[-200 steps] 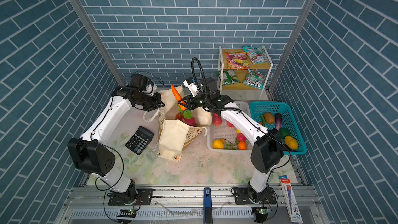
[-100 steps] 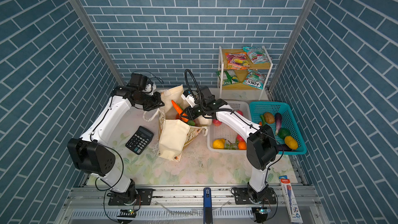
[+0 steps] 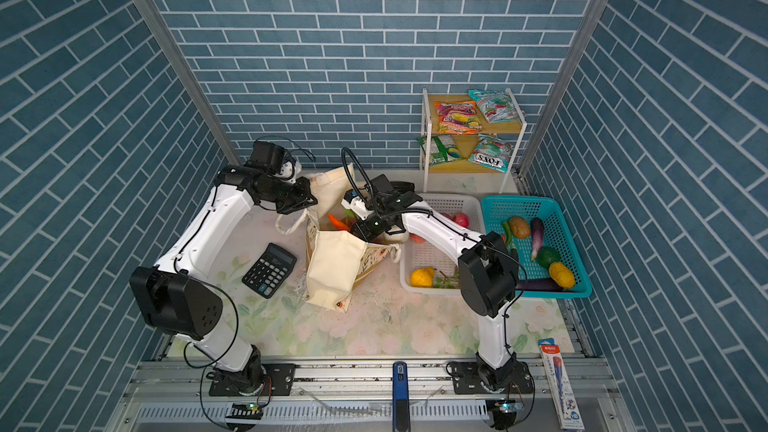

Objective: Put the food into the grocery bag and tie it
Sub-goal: 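Lower the orange carrot into the bag and open the right gripper, then withdraw the right gripper from the bag toward the snack shelf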

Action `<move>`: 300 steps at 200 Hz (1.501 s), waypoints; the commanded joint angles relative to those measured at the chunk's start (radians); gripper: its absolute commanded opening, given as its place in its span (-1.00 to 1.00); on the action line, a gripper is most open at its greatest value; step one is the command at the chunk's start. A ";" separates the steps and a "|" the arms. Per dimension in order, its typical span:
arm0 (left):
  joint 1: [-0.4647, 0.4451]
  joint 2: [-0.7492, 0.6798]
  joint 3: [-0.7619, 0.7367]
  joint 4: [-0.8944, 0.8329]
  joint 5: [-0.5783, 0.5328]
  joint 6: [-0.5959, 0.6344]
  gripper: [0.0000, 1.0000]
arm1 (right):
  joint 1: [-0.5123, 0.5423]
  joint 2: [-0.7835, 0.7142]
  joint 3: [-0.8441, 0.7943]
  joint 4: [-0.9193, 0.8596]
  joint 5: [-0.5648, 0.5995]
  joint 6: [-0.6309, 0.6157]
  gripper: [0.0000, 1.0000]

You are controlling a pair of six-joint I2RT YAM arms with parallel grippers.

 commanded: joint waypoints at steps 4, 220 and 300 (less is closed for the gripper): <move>-0.009 -0.003 0.021 -0.008 0.002 -0.001 -0.92 | 0.018 0.039 0.052 -0.034 0.020 -0.059 -0.94; -0.012 -0.065 -0.068 0.021 -0.001 -0.014 -0.92 | -0.019 -0.165 0.055 0.102 0.281 -0.068 0.94; -0.012 -0.063 -0.063 0.022 0.002 -0.016 -0.92 | -0.184 -0.337 0.076 0.113 0.349 0.036 0.74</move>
